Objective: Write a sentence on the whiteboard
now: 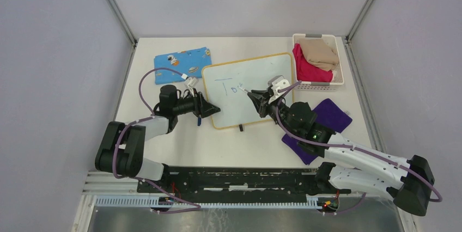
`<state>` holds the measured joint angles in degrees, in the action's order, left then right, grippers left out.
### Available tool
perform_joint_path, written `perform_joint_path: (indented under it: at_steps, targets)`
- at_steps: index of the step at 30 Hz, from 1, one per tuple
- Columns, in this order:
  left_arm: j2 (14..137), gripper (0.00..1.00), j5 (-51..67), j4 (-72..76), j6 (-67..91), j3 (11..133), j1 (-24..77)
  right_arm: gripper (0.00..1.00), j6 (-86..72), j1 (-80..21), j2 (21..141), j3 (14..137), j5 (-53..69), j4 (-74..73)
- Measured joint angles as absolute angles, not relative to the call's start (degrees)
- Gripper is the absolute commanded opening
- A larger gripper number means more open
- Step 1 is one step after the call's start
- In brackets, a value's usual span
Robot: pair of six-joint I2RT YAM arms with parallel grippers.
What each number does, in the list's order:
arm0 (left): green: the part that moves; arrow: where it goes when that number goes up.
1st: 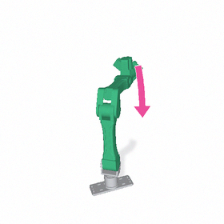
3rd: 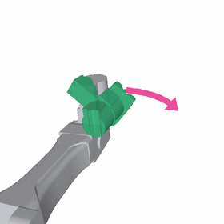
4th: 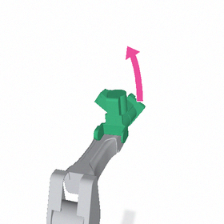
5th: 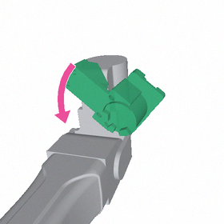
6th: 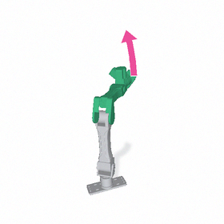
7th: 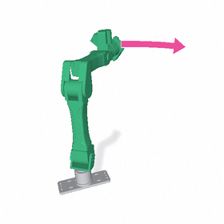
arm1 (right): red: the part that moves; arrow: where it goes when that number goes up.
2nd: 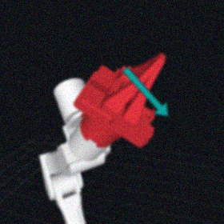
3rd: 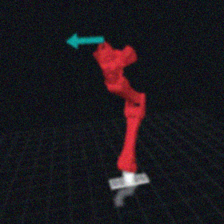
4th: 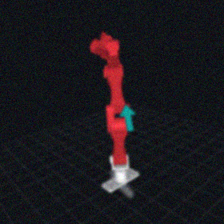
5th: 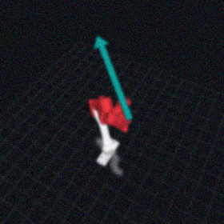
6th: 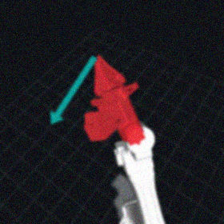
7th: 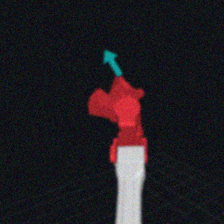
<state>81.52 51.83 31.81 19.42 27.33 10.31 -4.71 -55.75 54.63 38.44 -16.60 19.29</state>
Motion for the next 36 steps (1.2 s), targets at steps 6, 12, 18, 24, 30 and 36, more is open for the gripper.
perform_joint_path:
  at_steps: [6,12,18,24,30,36]
  targets:
    - [83.46,0.53,53.08,37.34,19.42,26.5,10.2,0.0,-4.73,-55.75,56.07,38.44,-16.36,19.59]
    - [85.73,0.48,53.45,41.12,19.42,26.17,10.2,0.0,-4.75,-55.75,56.99,38.44,-16.25,19.62]
    - [87.39,0.44,54.19,42.57,19.42,25.89,10.2,0.0,-4.73,-55.75,57.14,38.44,-16.25,19.64]
    - [87.5,0.36,54.46,43.44,19.42,25.85,10.2,0.0,-4.73,-55.75,57.98,38.44,-16.27,19.84]
    - [87.61,0.33,54.59,43.4,19.42,25.85,10.2,0.0,-4.71,-55.75,58.89,38.44,-16.34,20.12]
    - [87.99,0.29,54.94,43.46,19.42,25.85,10.2,0.0,-4.69,-55.75,59.48,38.44,-16.51,20.43]
